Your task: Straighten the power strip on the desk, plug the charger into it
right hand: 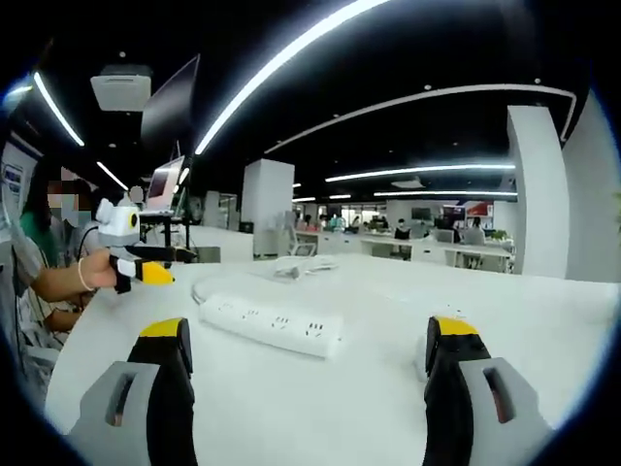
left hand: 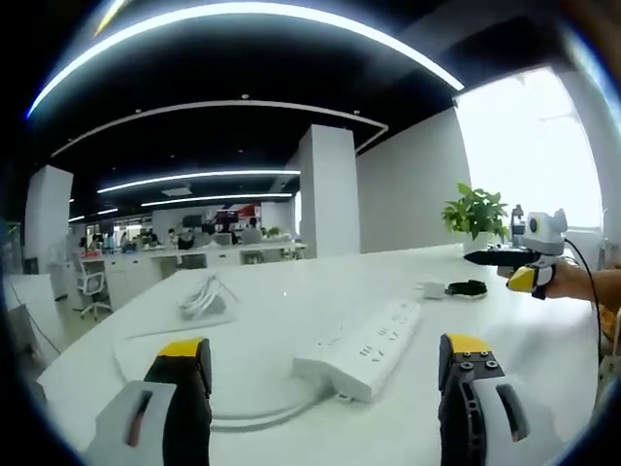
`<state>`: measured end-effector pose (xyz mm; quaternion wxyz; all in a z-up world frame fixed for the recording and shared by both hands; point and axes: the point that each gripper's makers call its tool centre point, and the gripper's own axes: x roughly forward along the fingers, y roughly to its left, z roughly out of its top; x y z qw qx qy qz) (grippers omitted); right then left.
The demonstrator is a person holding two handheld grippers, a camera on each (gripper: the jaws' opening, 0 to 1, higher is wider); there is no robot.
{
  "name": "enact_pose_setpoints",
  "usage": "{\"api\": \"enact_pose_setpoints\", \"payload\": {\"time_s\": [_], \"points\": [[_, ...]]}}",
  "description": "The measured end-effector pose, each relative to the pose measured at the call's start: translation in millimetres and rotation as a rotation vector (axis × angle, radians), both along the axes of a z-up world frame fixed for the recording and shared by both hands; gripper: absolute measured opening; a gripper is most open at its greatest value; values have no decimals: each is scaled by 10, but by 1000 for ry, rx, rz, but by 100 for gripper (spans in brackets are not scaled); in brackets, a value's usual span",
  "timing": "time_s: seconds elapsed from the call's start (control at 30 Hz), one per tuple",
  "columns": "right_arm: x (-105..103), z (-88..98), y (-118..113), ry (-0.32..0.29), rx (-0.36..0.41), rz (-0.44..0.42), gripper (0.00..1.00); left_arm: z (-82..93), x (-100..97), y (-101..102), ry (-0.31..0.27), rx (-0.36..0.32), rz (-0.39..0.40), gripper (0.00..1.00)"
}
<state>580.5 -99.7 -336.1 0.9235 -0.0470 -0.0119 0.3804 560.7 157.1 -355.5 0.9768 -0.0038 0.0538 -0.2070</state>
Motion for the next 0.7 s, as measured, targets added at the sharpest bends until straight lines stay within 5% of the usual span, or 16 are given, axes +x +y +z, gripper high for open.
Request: {"api": "enact_pose_setpoints", "payload": {"time_s": [0.7], "points": [[303,-131,163,57,-35,47,100,-206,119,-182,63,68,-32,99]]}}
